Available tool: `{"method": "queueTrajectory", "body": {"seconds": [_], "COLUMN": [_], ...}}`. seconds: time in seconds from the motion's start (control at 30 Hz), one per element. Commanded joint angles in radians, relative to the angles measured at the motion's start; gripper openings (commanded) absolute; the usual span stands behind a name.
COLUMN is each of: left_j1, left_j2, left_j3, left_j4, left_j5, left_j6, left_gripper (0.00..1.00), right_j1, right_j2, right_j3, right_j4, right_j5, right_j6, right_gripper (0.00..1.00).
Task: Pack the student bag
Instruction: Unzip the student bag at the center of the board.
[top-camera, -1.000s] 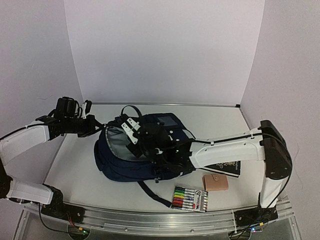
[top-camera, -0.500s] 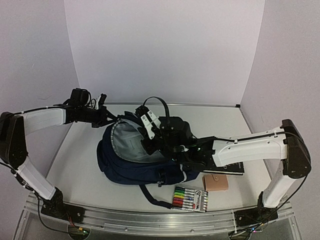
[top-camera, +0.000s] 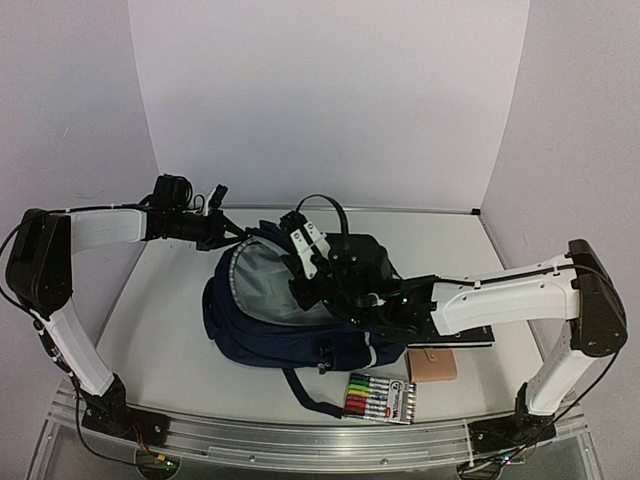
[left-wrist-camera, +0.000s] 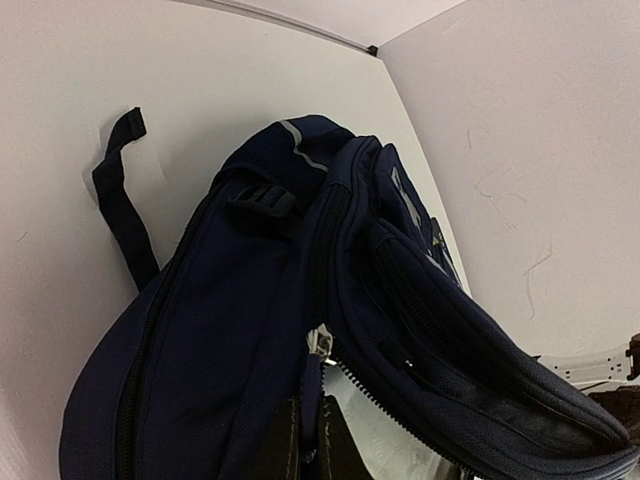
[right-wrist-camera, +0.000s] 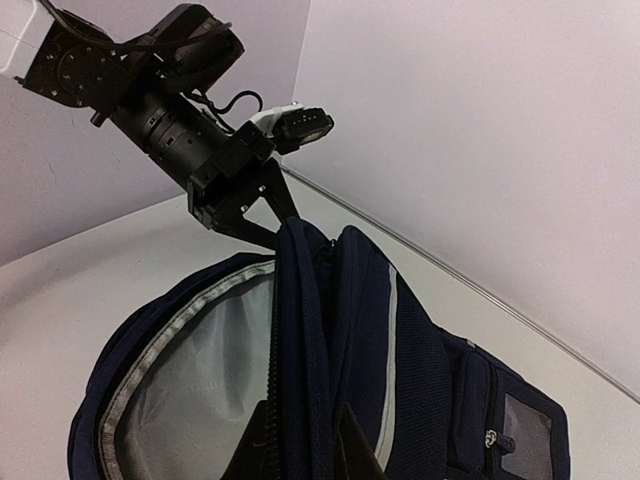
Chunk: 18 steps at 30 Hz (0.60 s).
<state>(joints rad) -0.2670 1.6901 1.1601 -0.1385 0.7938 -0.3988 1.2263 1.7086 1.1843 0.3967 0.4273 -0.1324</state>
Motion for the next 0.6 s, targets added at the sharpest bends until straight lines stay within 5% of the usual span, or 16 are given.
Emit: {"method": "queueTrajectory", "body": {"seconds": [0.0,0.23,0.43,0.57], "left_j1": [0.051,0.051,0.053,0.054], "left_j2": [0.050,0.053,-0.173,-0.320], "left_j3": [0.068,0.090,-0.016,-0.110], "left_j4": [0.063,0.064,-0.031,-0.137], "left_j5": [-0.047,-0.091,-0.441,-0.557], "left_j6": [0.057,0.051,0.001,-0.069], "left_gripper": [0.04,0.14,0.56,0.75], "right_j1": [0.032,0.032,0.032,0.030], "right_j2": [-0.141,-0.121,-0.027,0.076], "right_j3": [0.025,0.022,0.053,0.114], "right_j4": [0.214,0.213,0.169,0.139], "right_j5": [-0.087,-0.014,0.224,0.316], "right_j6": [0.036,0.039,-0.017,-0.024], "right_gripper": [0.00,0.00,0.00,0.00]}}
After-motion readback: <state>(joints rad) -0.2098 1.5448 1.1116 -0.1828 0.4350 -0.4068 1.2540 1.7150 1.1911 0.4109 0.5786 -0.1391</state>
